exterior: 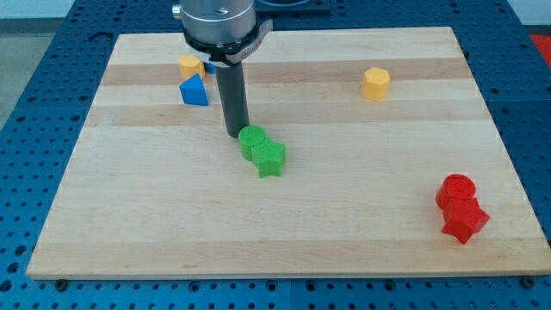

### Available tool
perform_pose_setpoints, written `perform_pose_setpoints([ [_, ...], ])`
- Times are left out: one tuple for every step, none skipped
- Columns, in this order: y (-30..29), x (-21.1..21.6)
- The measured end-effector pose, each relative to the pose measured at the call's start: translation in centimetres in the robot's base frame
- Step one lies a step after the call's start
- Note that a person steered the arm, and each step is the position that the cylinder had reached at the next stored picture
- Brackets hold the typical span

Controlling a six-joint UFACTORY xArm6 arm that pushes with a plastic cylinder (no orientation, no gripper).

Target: Move your arm towards yellow hexagon

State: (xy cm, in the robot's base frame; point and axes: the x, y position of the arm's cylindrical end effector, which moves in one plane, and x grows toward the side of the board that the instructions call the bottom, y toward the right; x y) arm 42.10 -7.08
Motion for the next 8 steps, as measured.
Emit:
perform_pose_setpoints([
  [0.0, 0.0],
  [2.7, -4.0],
  [6.9, -7.1],
  [13.8, -9.3],
  [15.4, -11.2],
  [19.0, -14.8],
  [20.7, -15.0],
  [23.9, -15.0],
])
